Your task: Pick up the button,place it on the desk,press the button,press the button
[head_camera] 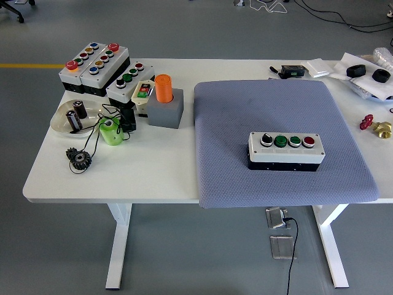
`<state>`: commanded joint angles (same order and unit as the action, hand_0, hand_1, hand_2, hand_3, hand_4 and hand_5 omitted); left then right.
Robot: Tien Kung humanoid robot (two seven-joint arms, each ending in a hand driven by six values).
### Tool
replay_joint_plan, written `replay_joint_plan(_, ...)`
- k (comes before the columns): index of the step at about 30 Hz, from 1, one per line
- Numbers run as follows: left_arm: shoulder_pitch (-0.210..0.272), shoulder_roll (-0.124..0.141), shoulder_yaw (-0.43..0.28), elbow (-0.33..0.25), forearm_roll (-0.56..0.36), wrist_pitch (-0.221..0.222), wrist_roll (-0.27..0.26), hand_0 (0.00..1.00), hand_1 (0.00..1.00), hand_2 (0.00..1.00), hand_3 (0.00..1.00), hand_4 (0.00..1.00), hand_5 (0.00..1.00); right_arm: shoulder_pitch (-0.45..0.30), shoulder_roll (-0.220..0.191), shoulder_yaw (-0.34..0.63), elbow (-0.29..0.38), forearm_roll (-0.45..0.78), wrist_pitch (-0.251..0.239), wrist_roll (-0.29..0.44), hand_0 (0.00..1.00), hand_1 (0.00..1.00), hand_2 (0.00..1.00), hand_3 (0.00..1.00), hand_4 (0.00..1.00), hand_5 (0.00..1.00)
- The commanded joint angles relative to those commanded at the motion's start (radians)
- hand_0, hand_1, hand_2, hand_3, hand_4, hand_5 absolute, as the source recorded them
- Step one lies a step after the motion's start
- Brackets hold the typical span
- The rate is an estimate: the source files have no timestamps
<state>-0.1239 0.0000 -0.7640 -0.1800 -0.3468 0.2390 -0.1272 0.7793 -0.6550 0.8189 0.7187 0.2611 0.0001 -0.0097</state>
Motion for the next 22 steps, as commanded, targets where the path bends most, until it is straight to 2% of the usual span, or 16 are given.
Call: replay_joint_plan(22,-0.002,0.000,-0.003,0.000,0.005,0.000,0.001,0.680,0.754,0.781,0.599,0.390,0.937,-0.008,0.003,-0.003,0.005,-0.008,-0.015,-0.019,0.811,0.742,0.773,0.729,0.589,0.567)
